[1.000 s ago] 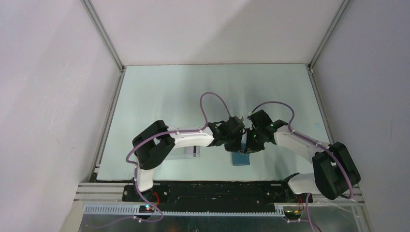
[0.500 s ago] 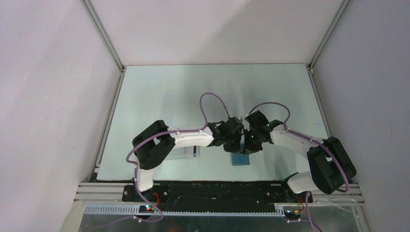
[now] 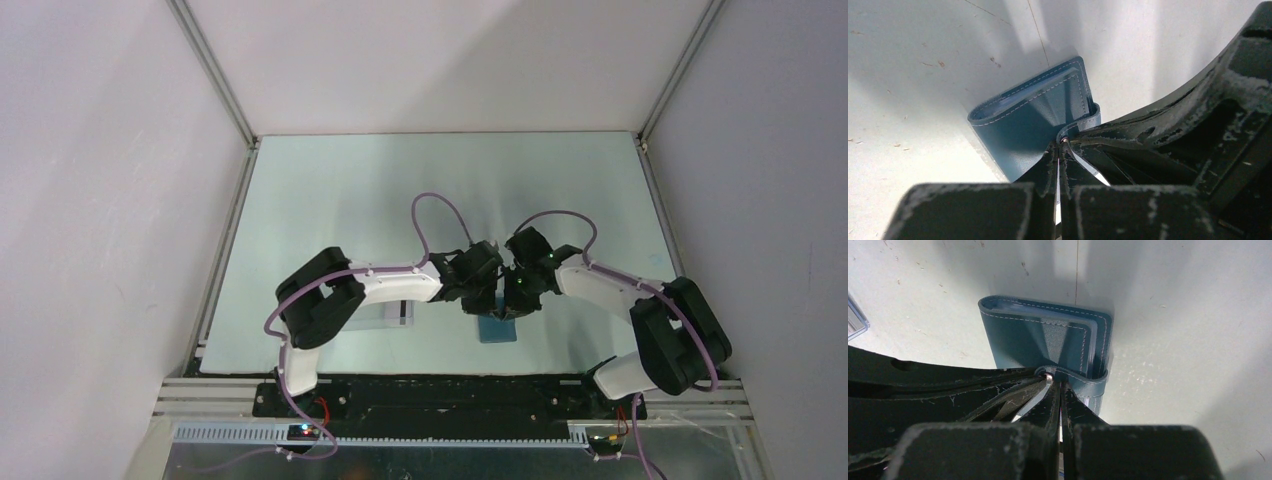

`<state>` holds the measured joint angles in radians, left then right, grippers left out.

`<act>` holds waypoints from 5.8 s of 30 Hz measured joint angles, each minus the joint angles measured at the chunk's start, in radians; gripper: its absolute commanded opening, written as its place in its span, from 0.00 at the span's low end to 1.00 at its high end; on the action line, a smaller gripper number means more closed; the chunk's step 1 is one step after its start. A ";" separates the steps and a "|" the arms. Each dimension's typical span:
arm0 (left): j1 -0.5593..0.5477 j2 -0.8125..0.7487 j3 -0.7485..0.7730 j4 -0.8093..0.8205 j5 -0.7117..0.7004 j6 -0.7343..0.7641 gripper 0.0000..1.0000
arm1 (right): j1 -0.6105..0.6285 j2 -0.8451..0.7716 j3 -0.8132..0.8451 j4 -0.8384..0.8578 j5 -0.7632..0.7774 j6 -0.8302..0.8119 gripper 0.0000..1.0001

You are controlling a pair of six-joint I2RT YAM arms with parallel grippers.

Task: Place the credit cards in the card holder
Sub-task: Close the card holder at the center of the board.

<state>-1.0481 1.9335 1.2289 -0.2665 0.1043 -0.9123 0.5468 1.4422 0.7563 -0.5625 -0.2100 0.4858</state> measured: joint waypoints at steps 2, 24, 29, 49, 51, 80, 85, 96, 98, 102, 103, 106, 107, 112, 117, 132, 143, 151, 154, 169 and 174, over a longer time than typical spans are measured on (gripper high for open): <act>0.001 0.001 -0.003 0.003 0.001 -0.011 0.00 | 0.000 0.004 0.003 -0.002 0.001 0.008 0.00; 0.011 0.004 -0.017 0.007 0.008 -0.134 0.00 | 0.001 -0.008 -0.024 0.019 0.013 0.085 0.00; 0.006 -0.002 -0.018 0.008 -0.003 -0.120 0.00 | -0.009 -0.084 -0.070 0.053 -0.005 0.079 0.00; 0.000 -0.017 -0.017 -0.015 -0.026 -0.085 0.00 | -0.085 -0.149 -0.090 0.072 -0.096 0.062 0.00; 0.000 -0.017 -0.017 -0.015 -0.026 -0.082 0.00 | -0.082 -0.135 -0.090 0.077 -0.095 0.061 0.00; 0.038 -0.267 -0.095 -0.088 -0.159 -0.019 0.83 | -0.052 -0.098 -0.088 0.082 -0.085 0.060 0.01; 0.061 -0.338 -0.178 -0.042 -0.161 -0.010 0.91 | -0.068 -0.179 -0.088 0.077 -0.087 0.060 0.08; 0.179 -0.558 -0.419 0.156 -0.103 0.002 0.93 | -0.089 -0.174 -0.088 0.071 -0.087 0.058 0.12; 0.184 -0.571 -0.423 0.175 -0.097 0.009 0.92 | -0.089 -0.147 -0.088 0.074 -0.088 0.058 0.12; 0.181 -0.570 -0.423 0.200 -0.069 0.023 0.89 | -0.084 -0.114 -0.088 0.075 -0.092 0.058 0.12; 0.179 -0.565 -0.423 0.205 -0.063 0.024 0.89 | -0.082 -0.111 -0.088 0.075 -0.091 0.058 0.12; 0.164 -0.522 -0.404 0.208 -0.047 0.025 0.85 | -0.074 -0.101 -0.088 0.075 -0.090 0.057 0.12; 0.154 -0.496 -0.390 0.209 -0.043 0.025 0.83 | -0.071 -0.096 -0.088 0.076 -0.090 0.056 0.12; 0.098 -0.366 -0.302 0.214 -0.013 0.024 0.75 | -0.064 -0.069 -0.083 0.082 -0.090 0.056 0.12; 0.053 -0.235 -0.212 0.235 0.033 0.022 0.53 | -0.060 -0.057 -0.075 0.082 -0.090 0.055 0.12; 0.033 -0.113 -0.189 0.242 0.075 0.003 0.34 | -0.059 -0.056 -0.075 0.082 -0.090 0.055 0.12; 0.033 -0.073 -0.189 0.251 0.079 -0.004 0.13 | -0.059 -0.051 -0.071 0.082 -0.092 0.055 0.12; 0.033 -0.068 -0.189 0.255 0.079 -0.004 0.00 | -0.059 -0.051 -0.071 0.082 -0.095 0.055 0.12; 0.033 -0.068 -0.189 0.256 0.079 -0.004 0.00 | -0.059 -0.053 -0.071 0.081 -0.095 0.055 0.13; 0.033 -0.068 -0.189 0.267 0.077 -0.004 0.00 | -0.060 -0.113 -0.066 0.081 -0.094 0.051 0.14; 0.034 -0.069 -0.195 0.278 0.074 -0.005 0.00 | -0.060 -0.088 -0.064 0.081 -0.082 0.044 0.14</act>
<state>-1.0142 1.8648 1.0336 0.0116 0.1783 -0.9169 0.4870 1.3544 0.6926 -0.4812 -0.2924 0.5301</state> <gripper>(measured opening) 0.003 0.134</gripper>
